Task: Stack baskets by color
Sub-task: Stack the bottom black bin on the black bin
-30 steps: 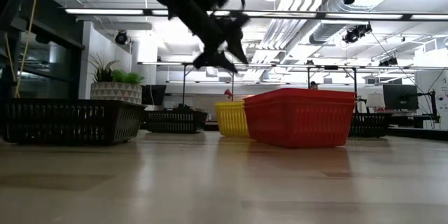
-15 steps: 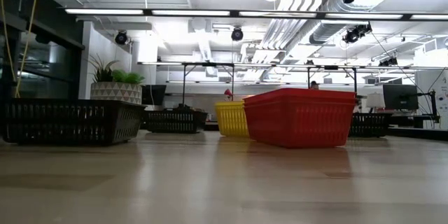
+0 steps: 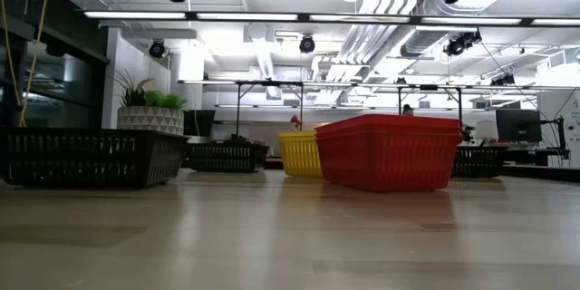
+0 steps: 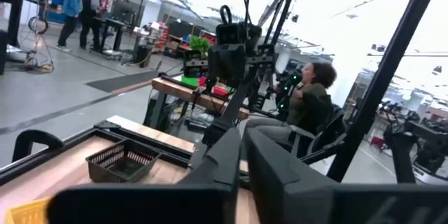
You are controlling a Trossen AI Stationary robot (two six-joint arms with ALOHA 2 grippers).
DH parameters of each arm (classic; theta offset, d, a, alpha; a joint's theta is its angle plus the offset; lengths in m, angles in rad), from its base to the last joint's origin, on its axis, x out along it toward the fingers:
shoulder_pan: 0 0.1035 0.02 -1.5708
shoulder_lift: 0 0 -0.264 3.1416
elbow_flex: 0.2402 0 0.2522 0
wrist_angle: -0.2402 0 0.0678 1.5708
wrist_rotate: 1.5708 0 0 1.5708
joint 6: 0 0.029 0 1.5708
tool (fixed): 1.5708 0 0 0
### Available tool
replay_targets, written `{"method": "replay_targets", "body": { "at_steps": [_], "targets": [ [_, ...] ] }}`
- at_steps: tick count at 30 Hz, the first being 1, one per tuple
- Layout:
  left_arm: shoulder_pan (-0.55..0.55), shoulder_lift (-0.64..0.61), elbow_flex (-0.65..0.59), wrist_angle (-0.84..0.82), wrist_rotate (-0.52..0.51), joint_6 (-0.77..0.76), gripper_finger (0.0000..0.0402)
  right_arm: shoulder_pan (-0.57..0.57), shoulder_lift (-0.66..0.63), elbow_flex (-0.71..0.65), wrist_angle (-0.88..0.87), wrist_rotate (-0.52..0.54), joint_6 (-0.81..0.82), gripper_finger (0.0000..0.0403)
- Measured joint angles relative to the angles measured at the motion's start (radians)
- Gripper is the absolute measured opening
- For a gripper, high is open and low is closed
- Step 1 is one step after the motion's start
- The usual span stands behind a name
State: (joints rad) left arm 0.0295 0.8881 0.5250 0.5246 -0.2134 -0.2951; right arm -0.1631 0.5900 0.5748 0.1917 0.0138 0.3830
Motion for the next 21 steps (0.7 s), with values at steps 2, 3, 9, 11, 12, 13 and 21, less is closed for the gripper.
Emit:
{"method": "replay_targets", "body": {
  "at_steps": [2,3,9,11,12,13,21],
  "targets": [
    [-0.006,-0.031,-0.019,-0.002,-0.002,0.001,0.0004,0.0,0.0,0.0,0.0,-0.001,-0.007,0.0],
    [-0.006,-0.044,-0.025,-0.003,-0.002,0.002,0.0005,0.0,0.0,0.0,0.0,-0.003,-0.011,0.0],
    [-0.004,-0.081,-0.038,-0.011,-0.003,0.037,0.0001,0.0,0.0,0.0,0.0,-0.003,-0.025,0.0],
    [-0.004,-0.083,-0.038,-0.011,0.005,0.037,0.0001,0.0,0.0,0.0,0.0,-0.003,-0.025,0.0],
    [-0.004,-0.083,-0.038,-0.012,0.011,0.037,0.0001,0.0,0.0,0.0,0.0,-0.003,-0.025,0.0],
    [-0.004,-0.083,-0.038,-0.012,0.018,0.037,0.0001,0.0,0.0,0.0,0.0,-0.003,-0.025,0.0],
    [-0.004,-0.082,-0.038,-0.012,0.026,0.037,0.0,0.0,0.0,0.0,0.0,-0.008,-0.025,0.0]
  ]
}}
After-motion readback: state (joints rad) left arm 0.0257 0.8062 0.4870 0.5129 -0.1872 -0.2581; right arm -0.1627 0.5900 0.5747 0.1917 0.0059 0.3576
